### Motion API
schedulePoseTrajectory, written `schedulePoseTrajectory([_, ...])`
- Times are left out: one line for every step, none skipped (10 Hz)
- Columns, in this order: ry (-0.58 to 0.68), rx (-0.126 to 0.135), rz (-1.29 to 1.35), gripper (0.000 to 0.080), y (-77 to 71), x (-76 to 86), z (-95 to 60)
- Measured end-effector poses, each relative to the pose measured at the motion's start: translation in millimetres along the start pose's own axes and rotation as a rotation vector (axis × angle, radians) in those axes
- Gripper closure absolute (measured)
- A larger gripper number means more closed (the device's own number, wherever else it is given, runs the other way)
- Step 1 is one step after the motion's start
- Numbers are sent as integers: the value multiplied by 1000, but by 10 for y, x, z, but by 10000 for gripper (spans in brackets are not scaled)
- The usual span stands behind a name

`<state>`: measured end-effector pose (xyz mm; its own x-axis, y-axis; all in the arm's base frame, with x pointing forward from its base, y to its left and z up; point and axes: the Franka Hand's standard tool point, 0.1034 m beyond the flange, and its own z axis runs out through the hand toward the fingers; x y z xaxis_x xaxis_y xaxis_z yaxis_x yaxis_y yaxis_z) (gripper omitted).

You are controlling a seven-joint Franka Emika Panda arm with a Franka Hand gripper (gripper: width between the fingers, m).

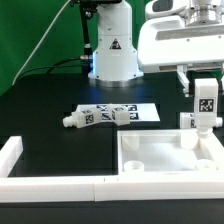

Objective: Assemble one leg

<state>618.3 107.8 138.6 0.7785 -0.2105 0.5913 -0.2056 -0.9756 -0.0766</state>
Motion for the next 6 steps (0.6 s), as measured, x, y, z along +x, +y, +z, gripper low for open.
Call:
schedulePoseTrajectory([-1, -2, -37, 512, -11, -23, 26])
schedulePoseTrajectory([-8, -13, -96, 512, -49, -81, 114])
schedulePoseTrajectory([-5, -16, -125, 512, -90, -85, 149])
schedulePoseTrajectory([-3, -18, -134, 512, -83, -95, 154])
schedulePoseTrajectory([-3, -18, -134, 512, -82, -93, 154])
schedulePoseTrajectory([-3, -18, -134, 512, -83, -94, 154])
